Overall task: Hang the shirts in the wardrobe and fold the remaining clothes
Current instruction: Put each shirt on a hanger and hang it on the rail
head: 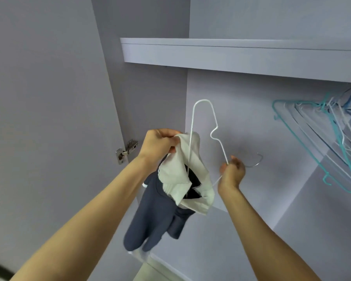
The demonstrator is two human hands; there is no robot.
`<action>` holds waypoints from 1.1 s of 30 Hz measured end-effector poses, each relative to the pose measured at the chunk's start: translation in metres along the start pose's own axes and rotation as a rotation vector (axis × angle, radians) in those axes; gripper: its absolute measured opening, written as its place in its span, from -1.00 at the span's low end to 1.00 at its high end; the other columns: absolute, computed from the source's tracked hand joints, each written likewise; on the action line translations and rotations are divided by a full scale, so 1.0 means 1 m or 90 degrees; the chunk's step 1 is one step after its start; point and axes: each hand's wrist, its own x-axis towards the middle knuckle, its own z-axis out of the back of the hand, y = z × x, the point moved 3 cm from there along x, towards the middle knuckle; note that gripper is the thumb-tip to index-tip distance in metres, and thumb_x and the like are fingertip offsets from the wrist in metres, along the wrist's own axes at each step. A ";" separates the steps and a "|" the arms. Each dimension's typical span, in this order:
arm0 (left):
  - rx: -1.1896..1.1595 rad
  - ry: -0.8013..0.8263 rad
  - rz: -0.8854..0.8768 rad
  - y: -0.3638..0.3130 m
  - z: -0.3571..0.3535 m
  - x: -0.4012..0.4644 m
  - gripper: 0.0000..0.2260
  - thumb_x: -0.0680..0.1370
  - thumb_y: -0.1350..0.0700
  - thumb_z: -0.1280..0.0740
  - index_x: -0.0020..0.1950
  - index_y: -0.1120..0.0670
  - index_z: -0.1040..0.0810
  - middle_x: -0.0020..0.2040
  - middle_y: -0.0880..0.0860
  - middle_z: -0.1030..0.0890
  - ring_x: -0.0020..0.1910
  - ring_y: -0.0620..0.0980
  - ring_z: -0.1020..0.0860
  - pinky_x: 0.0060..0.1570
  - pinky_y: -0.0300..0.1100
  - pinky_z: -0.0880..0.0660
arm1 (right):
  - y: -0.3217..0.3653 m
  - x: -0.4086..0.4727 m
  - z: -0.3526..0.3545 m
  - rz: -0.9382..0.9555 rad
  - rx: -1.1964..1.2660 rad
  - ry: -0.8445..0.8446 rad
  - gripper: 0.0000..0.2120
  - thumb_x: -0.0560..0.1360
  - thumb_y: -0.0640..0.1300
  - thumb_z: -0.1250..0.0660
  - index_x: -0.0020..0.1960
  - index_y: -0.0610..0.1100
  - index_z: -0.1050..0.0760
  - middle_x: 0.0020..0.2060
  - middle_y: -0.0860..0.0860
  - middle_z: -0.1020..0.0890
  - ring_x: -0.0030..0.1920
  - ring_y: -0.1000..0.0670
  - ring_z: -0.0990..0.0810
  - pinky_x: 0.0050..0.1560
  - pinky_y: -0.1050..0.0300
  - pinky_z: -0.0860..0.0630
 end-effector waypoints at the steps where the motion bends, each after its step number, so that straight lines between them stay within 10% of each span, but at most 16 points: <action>1: -0.019 0.016 0.001 -0.006 -0.003 -0.002 -0.80 0.51 0.40 -0.23 -0.16 0.17 -0.60 -0.19 0.18 -0.51 -0.24 0.07 -0.43 -0.26 -0.23 -0.43 | -0.006 -0.005 -0.004 -0.029 0.018 0.014 -0.77 0.58 -0.30 -0.07 -0.14 -0.06 -0.39 -0.45 -0.02 -0.32 -0.63 0.18 -0.30 -0.50 0.32 -0.26; 10: -0.129 0.010 -0.015 -0.046 0.034 -0.011 -0.76 0.49 0.38 -0.27 -0.20 0.13 -0.67 -0.24 0.14 -0.59 -0.17 0.12 -0.49 -0.02 -0.01 -0.45 | -0.031 -0.040 -0.040 0.022 -0.046 0.097 -0.83 0.59 -0.29 0.01 -0.01 -0.18 -0.35 -0.27 0.03 -0.43 -0.24 0.03 -0.45 -0.12 0.25 -0.41; 16: 0.332 -0.303 -0.104 -0.014 0.096 -0.011 -0.78 0.44 0.32 -0.31 -0.13 0.05 -0.68 -0.23 -0.03 -0.62 -0.22 -0.02 -0.52 -0.12 -0.24 -0.41 | 0.006 -0.029 -0.042 0.350 -0.256 0.115 -0.79 0.61 -0.28 0.00 0.03 -0.34 -0.39 -0.24 -0.16 -0.49 -0.16 -0.15 -0.50 -0.19 0.21 -0.28; 21: 0.366 -0.350 -0.024 0.018 0.111 -0.004 -0.83 0.44 0.31 -0.32 -0.08 0.11 -0.66 -0.22 0.02 -0.60 -0.17 -0.01 -0.50 -0.08 -0.27 -0.38 | 0.021 -0.028 -0.051 0.445 -0.380 0.134 -0.75 0.61 -0.27 -0.01 0.08 -0.37 -0.41 -0.07 -0.29 -0.57 -0.03 -0.24 -0.52 -0.08 0.07 -0.36; 29: -0.026 -0.188 0.104 0.014 0.082 0.002 -0.83 0.43 0.43 -0.34 -0.25 0.17 -0.56 -0.39 0.07 -0.51 -0.55 -0.14 -0.48 -0.48 -0.34 -0.48 | 0.009 -0.008 -0.033 0.262 -0.228 0.066 -0.79 0.60 -0.32 -0.02 0.07 -0.33 -0.42 -0.19 -0.12 -0.46 -0.14 -0.06 -0.43 -0.20 0.26 -0.31; 33: -0.090 -0.045 0.077 -0.006 0.045 0.002 -0.82 0.45 0.42 -0.33 -0.23 0.16 -0.57 -0.39 0.02 -0.55 -0.39 -0.09 -0.50 -0.38 -0.36 -0.50 | -0.017 -0.009 -0.036 0.042 -0.101 0.072 -0.77 0.57 -0.32 -0.04 -0.13 -0.08 -0.37 -0.14 -0.15 -0.45 -0.22 -0.04 -0.43 -0.14 0.19 -0.37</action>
